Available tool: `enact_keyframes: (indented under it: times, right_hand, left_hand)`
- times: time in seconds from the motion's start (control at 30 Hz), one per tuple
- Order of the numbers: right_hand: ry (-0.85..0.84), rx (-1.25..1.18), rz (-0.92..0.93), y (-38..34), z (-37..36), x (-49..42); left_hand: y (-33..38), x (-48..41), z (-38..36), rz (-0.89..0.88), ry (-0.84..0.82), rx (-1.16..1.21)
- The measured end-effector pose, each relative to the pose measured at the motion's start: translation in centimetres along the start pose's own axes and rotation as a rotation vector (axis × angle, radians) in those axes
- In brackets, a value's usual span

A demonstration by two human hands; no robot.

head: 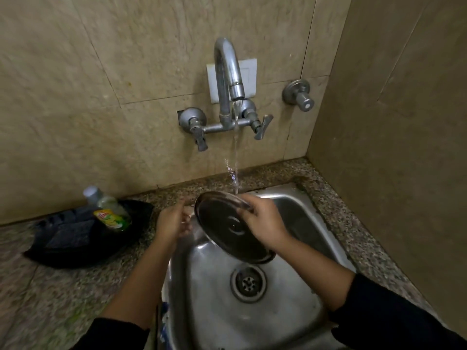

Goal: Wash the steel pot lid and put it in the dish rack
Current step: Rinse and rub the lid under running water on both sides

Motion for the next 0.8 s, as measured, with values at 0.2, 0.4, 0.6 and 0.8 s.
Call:
enact_keyframes:
  times: [0.2, 0.4, 0.6, 0.8]
  right_hand:
    - [-0.129, -0.674, -0.492, 1.1, 0.7, -3.6]
    - [-0.264, -0.882, -0.647, 4.1, 1.4, -4.4]
    - [-0.354, -0.962, -0.587, 5.6, 2.3, -4.6]
    - [-0.184, -0.345, -0.252, 3.2, 2.9, -7.5]
  left_hand:
    - [-1.8, 0.0, 0.9, -0.111, 0.118, 0.193]
    - [-0.1, 0.6, 1.4, -0.118, -0.118, 0.155]
    - [0.2, 1.0, 0.3, -0.007, -0.404, 0.171]
    - [1.4, 1.7, -1.5, -0.130, -0.358, 0.143]
Point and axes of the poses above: each hand's wrist, its own x-axis away from the middle knuckle, its own z-axis out of the back of the hand, y = z × x, the point moved 1 cm from there along -x, towards the middle knuckle, and after that the axes turned 5 degrees about -z, right-handed, at the moved point
